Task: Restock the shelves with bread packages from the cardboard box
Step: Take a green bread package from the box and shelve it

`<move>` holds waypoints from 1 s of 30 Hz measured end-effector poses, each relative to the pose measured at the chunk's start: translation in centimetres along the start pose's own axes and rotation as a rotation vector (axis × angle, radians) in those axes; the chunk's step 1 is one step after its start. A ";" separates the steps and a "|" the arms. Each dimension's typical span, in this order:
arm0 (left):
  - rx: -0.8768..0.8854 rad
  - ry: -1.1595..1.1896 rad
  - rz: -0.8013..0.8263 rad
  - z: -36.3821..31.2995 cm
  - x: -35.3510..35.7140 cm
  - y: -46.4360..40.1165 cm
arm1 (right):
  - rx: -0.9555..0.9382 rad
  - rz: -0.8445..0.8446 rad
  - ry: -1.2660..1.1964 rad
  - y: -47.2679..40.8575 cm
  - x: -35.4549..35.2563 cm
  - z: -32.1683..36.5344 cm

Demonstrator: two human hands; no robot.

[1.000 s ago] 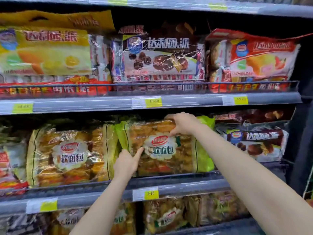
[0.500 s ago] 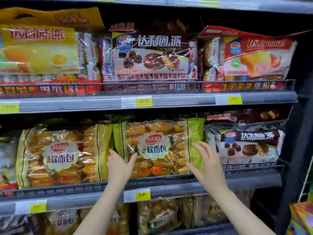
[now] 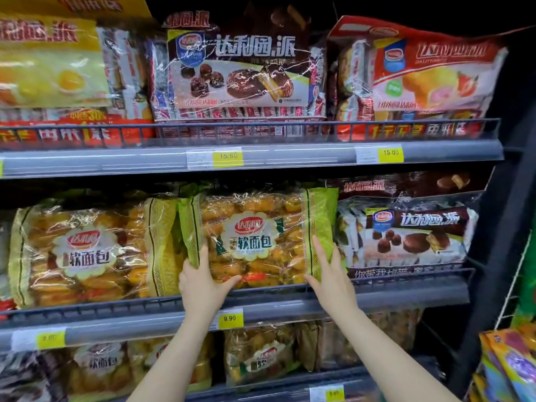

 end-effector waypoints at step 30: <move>0.097 -0.067 0.232 0.2 1.0 -3.1 | -0.001 0.259 -0.100 -3.8 0.6 -0.8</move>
Point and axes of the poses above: each hand's wrist, its own y-axis away from the middle knuckle, its own x-axis out of the palm, z = x × y, the point moved 6 cm from there along -y, towards the middle knuckle, and after that the axes turned 5 degrees about y, right-handed, at the moved point
